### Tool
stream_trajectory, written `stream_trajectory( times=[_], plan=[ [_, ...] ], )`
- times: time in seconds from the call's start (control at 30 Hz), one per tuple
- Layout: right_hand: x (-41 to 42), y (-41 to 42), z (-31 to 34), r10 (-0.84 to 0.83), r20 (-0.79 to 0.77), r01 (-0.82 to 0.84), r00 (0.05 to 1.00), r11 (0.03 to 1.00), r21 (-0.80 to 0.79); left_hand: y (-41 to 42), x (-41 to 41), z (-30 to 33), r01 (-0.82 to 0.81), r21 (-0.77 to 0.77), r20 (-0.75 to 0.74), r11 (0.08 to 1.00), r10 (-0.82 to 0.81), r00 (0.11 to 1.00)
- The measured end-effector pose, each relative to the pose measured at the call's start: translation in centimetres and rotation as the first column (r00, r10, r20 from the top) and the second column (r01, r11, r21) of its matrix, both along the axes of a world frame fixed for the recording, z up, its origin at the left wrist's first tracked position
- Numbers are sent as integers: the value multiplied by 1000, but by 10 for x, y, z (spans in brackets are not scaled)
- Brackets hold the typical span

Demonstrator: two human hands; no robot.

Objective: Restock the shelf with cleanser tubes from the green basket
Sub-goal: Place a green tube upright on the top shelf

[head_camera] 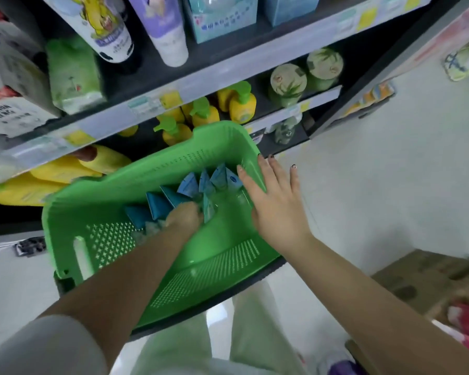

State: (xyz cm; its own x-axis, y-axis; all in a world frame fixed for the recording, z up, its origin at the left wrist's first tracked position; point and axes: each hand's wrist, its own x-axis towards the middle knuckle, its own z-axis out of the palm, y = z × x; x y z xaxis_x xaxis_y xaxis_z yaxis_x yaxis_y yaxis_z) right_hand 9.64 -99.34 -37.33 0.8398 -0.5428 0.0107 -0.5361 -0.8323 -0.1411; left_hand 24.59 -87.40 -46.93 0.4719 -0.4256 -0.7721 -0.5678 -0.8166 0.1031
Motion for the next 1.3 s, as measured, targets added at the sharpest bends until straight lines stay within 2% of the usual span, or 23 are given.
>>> stream_trajectory(
  times=[0.23,0.4,0.57,0.67,0.77,0.87,0.97,1.07,1.2,1.3],
  plan=[
    [-4,-5,-1,-16,33,14,999,998,57,-5,-4,-34,-95,53,-128,994,101,987],
    [-7,-12,1,-34,43,30,998,996,83,-9,-6,-42,-38,66,-112,997,45,993],
    [-7,-15,12,-16,23,14,1000,994,112,-8,-9,-25,76,-42,8,996,-76,997],
    [-8,-17,22,2,10,-3,1000,997,71,0,-9,1,81,-226,15,971,-80,997],
    [-7,-16,39,10,3,-10,1000,999,51,9,-8,42,31,-458,-82,888,-77,994],
    [-2,-14,62,-8,-21,10,1000,997,81,10,-1,101,-35,-598,-153,801,-71,986],
    [7,-12,94,29,-100,-7,995,978,210,8,9,172,-81,-720,-156,689,-46,987],
    [17,-13,129,108,-124,-39,986,887,461,6,17,254,-61,-855,-112,515,-68,991],
    [29,-13,196,146,0,-109,989,735,669,3,30,349,-19,-946,-59,324,-114,992],
    [38,-9,244,36,156,-136,987,702,700,1,37,409,-32,-981,-59,191,-137,989]
  ],
)
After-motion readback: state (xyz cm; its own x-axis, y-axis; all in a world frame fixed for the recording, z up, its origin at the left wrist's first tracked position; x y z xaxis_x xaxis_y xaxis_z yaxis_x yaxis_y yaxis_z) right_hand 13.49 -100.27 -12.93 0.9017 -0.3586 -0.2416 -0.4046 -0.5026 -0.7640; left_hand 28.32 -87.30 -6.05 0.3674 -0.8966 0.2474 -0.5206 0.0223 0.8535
